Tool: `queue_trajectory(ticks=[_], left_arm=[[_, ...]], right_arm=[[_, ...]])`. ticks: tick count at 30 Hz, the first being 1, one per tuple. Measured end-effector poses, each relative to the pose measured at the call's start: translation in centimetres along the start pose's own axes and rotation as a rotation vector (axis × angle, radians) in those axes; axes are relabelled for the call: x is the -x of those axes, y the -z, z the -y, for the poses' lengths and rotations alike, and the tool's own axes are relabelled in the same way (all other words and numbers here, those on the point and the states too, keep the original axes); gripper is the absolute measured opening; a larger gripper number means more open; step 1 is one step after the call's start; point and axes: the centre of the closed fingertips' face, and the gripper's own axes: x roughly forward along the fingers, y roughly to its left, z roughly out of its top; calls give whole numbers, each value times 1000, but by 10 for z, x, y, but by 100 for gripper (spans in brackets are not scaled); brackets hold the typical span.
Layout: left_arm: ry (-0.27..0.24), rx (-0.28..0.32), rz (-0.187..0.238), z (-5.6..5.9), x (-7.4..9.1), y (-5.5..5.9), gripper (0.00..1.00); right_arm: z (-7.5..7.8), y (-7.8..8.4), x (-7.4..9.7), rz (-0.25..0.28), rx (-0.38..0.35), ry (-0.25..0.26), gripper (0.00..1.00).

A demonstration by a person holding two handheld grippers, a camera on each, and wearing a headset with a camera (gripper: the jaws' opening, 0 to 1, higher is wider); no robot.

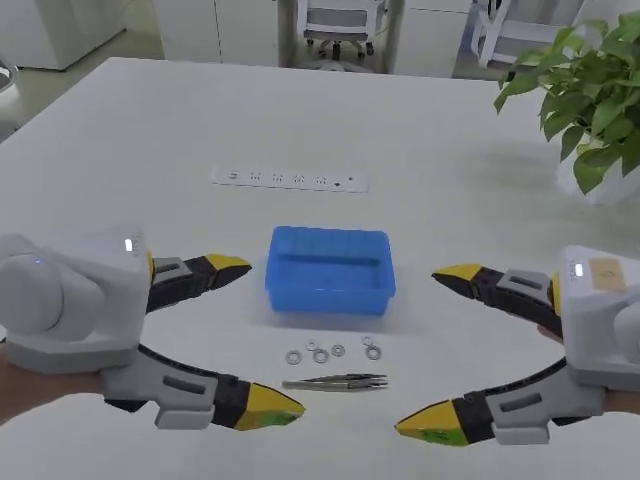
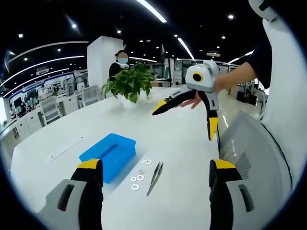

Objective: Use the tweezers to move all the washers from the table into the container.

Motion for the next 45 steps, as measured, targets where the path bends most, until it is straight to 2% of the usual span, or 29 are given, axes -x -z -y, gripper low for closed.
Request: queue_trajectory(ticks=[5, 10, 12, 14, 18, 22, 25, 29, 33, 36, 38, 42, 45], left_arm=[[-1, 0, -11, -1, 0, 6, 99], [15, -20, -60, 0, -2, 24, 97], [18, -17, -70, -1, -4, 29, 96], [18, -14, -80, -3, -5, 34, 96], [19, -13, -96, -7, -10, 43, 94], [24, -21, -130, -14, -17, 54, 90], [23, -31, -160, -19, -22, 62, 89], [28, -63, -201, -23, -31, 72, 80], [49, -71, -236, -21, -37, 84, 75], [18, -64, -300, -29, -41, 99, 71], [32, -85, -332, -30, -43, 107, 67], [91, -124, -341, -23, -53, 112, 62], [132, -143, -359, -14, -60, 115, 56]], right_arm=[[2, 3, -3, -12, 6, -5, 98], [5, 9, -6, -26, 4, -6, 97], [6, 13, -7, -33, 4, -7, 95], [6, 17, -8, -46, -2, -14, 89], [8, 23, -12, -61, -9, -19, 87], [11, 30, -18, -79, -9, -27, 83], [12, 39, -25, -113, 6, -42, 80], [12, 48, -37, -139, 15, -65, 73], [9, 72, -49, -259, 62, -114, 65], [8, 84, -58, -315, 57, -142, 54], [6, 84, -65, -310, 90, -156, 50], [7, 84, -76, -318, 109, -178, 45], [7, 84, -84, -320, 90, -192, 40]])
